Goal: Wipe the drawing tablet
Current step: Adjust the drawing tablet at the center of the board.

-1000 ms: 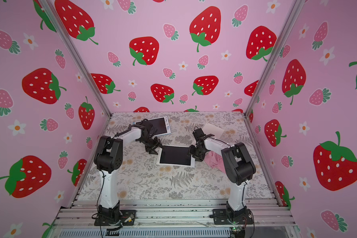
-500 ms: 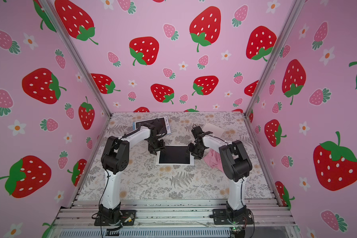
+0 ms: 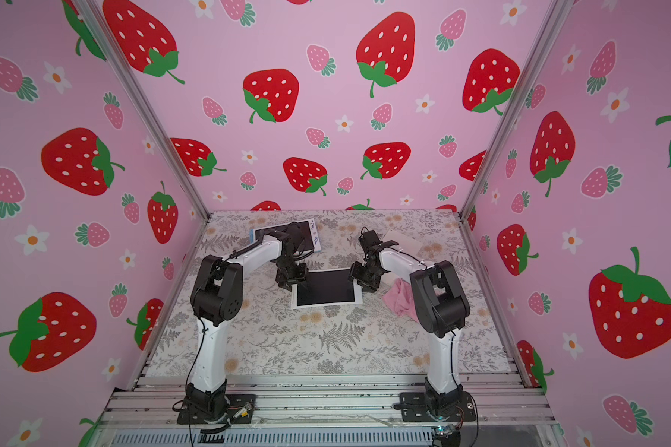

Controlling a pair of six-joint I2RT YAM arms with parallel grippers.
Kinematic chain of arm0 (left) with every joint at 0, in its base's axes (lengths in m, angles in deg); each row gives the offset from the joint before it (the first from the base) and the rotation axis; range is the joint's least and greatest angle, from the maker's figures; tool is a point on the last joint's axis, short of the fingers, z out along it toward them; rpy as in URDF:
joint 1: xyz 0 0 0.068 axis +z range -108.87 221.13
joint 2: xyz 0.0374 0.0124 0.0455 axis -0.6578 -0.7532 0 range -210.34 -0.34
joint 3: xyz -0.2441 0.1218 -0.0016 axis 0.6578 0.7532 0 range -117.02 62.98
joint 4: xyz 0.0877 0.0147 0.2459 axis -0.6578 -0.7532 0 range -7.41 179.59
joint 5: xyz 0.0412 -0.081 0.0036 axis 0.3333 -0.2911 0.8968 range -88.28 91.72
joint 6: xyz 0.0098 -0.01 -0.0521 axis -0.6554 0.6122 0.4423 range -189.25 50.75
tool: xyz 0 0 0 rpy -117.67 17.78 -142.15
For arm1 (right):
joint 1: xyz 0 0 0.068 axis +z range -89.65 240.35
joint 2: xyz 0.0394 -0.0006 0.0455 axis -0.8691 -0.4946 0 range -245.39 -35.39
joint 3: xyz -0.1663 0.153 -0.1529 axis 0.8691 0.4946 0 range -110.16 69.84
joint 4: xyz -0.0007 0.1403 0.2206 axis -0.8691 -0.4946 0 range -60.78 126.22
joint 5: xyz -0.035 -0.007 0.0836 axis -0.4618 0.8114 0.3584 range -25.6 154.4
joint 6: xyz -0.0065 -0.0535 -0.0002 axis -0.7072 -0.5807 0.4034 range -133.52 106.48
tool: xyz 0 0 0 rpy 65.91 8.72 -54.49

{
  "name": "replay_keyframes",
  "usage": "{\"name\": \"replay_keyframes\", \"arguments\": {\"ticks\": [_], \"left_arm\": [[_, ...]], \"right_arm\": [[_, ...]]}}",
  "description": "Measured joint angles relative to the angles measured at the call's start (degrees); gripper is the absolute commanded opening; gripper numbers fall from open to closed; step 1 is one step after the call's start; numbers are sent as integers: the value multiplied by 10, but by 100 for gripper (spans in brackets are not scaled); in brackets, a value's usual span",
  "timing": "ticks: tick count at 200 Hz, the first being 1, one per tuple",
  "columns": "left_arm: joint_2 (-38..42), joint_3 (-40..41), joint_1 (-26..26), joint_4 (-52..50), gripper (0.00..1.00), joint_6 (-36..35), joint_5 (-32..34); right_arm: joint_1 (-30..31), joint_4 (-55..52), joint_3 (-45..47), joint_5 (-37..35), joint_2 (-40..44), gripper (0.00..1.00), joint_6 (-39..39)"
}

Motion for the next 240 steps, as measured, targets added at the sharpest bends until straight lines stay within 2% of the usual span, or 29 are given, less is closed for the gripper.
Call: {"name": "replay_keyframes", "arguments": {"ticks": [68,164,198,240], "left_arm": [[-19,-30,2,-24,62,21,-7],[-49,-79,-4,-28,62,35,-54],[-49,-79,-4,-28,62,36,-54],[-49,-79,-4,-28,62,38,-55]], "right_arm": [[-20,4,-6,26,0,64,0],[-74,18,-5,65,-9,64,-11],[-108,17,5,70,-9,65,-49],[-127,21,-9,126,-44,65,-107]]}}
